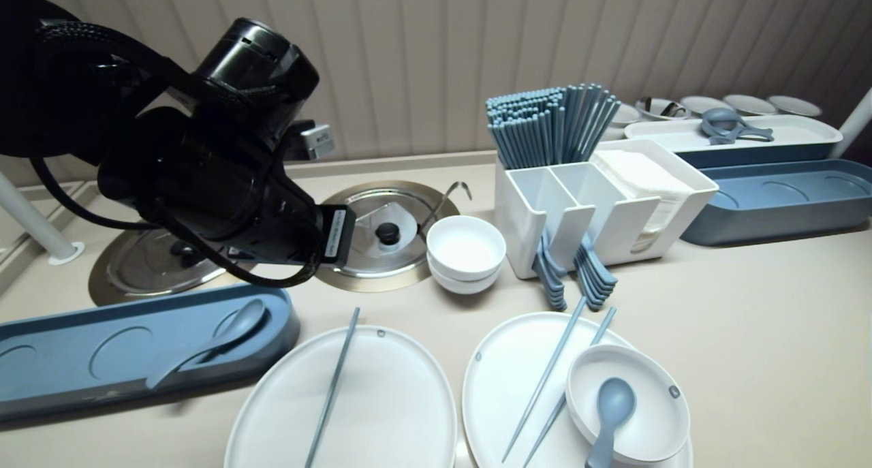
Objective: Put the chopsticks back from the plate
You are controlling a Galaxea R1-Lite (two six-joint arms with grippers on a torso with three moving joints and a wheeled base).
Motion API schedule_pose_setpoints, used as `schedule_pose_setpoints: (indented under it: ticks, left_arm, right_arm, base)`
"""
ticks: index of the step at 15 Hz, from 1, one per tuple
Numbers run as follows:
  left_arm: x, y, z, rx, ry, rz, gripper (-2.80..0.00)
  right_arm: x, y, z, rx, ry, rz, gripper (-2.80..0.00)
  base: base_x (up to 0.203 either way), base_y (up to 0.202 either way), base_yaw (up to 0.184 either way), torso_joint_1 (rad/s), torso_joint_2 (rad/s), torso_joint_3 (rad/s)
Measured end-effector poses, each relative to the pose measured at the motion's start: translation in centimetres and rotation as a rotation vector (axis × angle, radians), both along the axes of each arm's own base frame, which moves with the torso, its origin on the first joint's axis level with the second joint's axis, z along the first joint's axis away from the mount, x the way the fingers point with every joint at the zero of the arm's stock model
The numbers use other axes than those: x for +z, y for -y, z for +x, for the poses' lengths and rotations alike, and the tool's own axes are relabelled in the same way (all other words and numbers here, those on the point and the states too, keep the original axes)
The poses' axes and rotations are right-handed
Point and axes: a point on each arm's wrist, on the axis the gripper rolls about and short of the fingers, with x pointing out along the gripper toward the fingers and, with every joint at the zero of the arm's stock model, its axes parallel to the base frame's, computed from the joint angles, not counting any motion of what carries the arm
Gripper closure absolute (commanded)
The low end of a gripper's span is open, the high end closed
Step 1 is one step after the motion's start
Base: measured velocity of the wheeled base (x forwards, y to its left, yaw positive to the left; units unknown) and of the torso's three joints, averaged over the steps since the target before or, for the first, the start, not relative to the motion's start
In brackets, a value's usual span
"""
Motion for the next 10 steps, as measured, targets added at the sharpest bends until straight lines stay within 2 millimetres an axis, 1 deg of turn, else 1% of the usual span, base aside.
schedule_pose_setpoints:
  ticks: [3,8,10]
  left_arm:
    - [-0.9,-0.2,-0.4,-0.031,-0.074,0.077,0.00]
    - [-2.3,0.0,0.0,-0.033,-0.157,0.131,0.00]
    - [-2.8,-0.1,-0.1,-0.035,-0.198,0.155,0.00]
  right_arm:
    - [0.0,0.0,0.0,0.000,0.000,0.000,0.00]
    - [0.0,0.0,0.0,0.000,-0.001,0.000,0.00]
    - [0.0,0.0,0.0,0.000,0.000,0.000,0.00]
  base:
    - [0.000,0.000,0.000,0.000,0.00,0.000]
    - [0.000,0.000,0.000,0.000,0.00,0.000]
    - [0.000,0.000,0.000,0.000,0.00,0.000]
